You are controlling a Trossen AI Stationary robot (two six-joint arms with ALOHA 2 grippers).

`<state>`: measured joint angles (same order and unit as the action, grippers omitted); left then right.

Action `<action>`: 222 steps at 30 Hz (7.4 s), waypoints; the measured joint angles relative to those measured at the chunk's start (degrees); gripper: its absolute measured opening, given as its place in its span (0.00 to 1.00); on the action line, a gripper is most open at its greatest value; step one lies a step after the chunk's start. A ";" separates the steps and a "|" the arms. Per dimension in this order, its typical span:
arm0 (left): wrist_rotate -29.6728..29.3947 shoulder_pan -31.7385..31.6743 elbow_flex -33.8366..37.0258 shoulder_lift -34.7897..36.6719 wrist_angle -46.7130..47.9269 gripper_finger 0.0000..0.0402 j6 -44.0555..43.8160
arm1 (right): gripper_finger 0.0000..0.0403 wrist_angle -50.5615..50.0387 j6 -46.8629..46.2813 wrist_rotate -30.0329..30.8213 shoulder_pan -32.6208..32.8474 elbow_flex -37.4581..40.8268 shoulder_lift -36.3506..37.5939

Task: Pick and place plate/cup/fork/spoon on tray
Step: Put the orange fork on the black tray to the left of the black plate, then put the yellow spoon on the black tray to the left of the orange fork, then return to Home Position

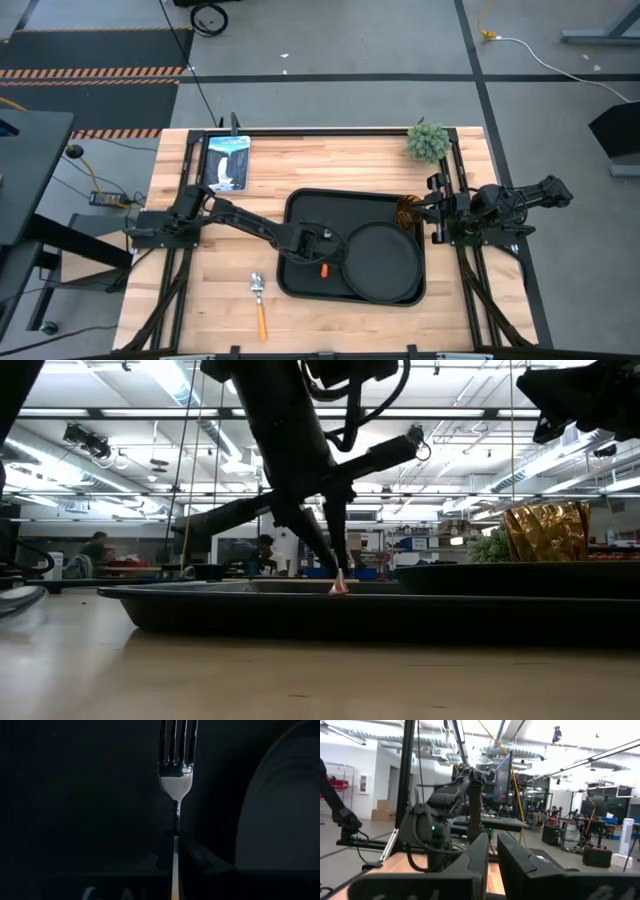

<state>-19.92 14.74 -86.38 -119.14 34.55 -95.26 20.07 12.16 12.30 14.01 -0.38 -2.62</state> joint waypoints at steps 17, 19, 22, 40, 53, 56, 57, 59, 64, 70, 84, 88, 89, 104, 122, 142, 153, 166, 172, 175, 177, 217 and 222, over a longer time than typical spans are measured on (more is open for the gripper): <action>0.57 -0.07 -0.01 -1.61 0.28 0.18 1.71 | 0.11 0.89 -0.02 -0.03 0.02 0.00 -0.39; 0.41 -0.04 -0.01 -1.22 1.28 0.21 2.16 | 0.11 0.88 -0.01 -0.03 0.02 0.00 -0.39; 0.24 0.30 -0.01 -0.18 3.65 0.23 2.19 | 0.11 0.89 -0.01 -0.02 0.02 0.00 -0.39; 17.15 10.95 -0.08 7.37 12.77 0.13 -11.81 | 0.11 1.27 -0.02 -0.01 -0.01 0.00 -0.39; 22.77 23.95 0.00 6.29 23.37 0.19 -35.91 | 0.11 1.26 -0.02 -0.03 0.01 0.00 -0.39; 22.96 25.09 0.03 5.37 25.41 0.26 -36.49 | 0.11 1.25 -0.01 -0.03 0.01 0.00 -0.39; 22.94 25.07 0.01 5.04 25.07 0.28 -36.53 | 0.11 1.25 -0.02 -0.03 0.01 0.00 -0.39; 22.68 25.00 0.19 4.35 24.75 0.33 -36.32 | 0.11 1.25 -0.01 -0.02 0.01 0.00 -0.39; 22.38 24.96 0.66 2.82 24.90 0.42 -36.20 | 0.11 1.17 0.00 -0.01 -0.01 0.00 -0.39; 23.12 25.13 0.66 1.56 24.75 0.44 -36.35 | 0.11 1.19 -0.01 -0.02 -0.01 0.00 -0.39; 22.36 26.34 0.66 -0.32 21.36 0.30 -36.52 | 0.11 1.25 -0.02 -0.01 0.01 0.00 -0.39; 21.91 26.36 0.66 -0.57 19.87 0.25 -36.52 | 0.11 1.23 -0.02 -0.03 0.00 0.00 -0.39; 21.69 26.36 0.66 -0.59 19.60 0.24 -36.49 | 0.11 1.25 0.00 -0.03 0.01 0.00 -0.39; 20.82 26.25 0.45 -1.72 19.75 0.15 -36.22 | 0.11 1.25 -0.01 -0.02 0.02 0.00 -0.39; 18.94 20.84 0.56 0.73 31.05 0.14 -33.50 | 0.11 1.24 -0.02 -0.03 0.00 0.00 -0.39; 1.00 5.18 0.42 7.67 20.17 0.14 -8.11 | 0.11 1.26 -0.01 -0.03 0.02 0.00 -0.39; 4.99 -1.90 0.53 2.86 12.54 0.14 5.29 | 0.11 1.23 -0.01 -0.03 0.01 0.01 -0.39; 8.59 -2.27 0.53 -0.60 13.07 0.19 4.00 | 0.11 1.24 -0.02 -0.03 0.01 0.02 -0.41; 9.22 -2.25 0.53 -0.57 13.07 0.34 4.69 | 0.11 1.27 -0.01 -0.01 -0.01 0.02 -0.39; 9.24 -2.25 0.53 -0.09 13.02 0.38 6.99 | 0.11 1.27 -0.01 -0.01 -0.01 0.02 -0.39; 9.02 -2.37 0.51 0.68 13.63 0.40 8.61 | 0.11 1.27 -0.02 -0.01 0.02 0.00 -0.39; -12.50 0.70 0.49 23.71 0.35 0.40 111.24 | 0.11 1.29 -0.02 -0.02 -0.01 0.02 -0.38; -2.67 -0.66 0.57 29.29 11.88 0.40 107.46 | 0.11 1.25 -0.02 -0.01 0.00 0.02 -0.39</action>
<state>-22.59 14.08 -85.81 -89.84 46.42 12.20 21.32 12.14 12.29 14.01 -0.36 -3.01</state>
